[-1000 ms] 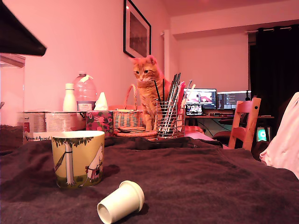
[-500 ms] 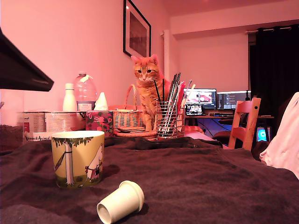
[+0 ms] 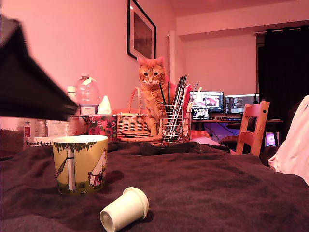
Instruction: Pick up the coffee capsules on the table and drop them inside the coffee cup
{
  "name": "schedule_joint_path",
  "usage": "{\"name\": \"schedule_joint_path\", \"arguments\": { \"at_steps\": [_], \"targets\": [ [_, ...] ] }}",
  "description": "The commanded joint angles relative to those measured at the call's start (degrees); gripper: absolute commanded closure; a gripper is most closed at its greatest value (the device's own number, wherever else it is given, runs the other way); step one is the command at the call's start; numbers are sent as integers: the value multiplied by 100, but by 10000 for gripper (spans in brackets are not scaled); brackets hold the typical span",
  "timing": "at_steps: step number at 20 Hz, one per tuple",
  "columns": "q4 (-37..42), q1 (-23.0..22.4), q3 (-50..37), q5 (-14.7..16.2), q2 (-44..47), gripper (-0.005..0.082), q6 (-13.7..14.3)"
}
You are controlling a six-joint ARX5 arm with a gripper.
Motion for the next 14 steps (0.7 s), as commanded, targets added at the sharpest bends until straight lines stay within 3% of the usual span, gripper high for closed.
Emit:
{"name": "schedule_joint_path", "arguments": {
  "at_steps": [1, 6, 14],
  "targets": [
    [286, -92, -129, -118, 249, 215, 37],
    [1165, -352, -129, -647, 925, 215, 96],
    [2133, -551, -129, -857, 2302, 216, -7]
  ]
}}
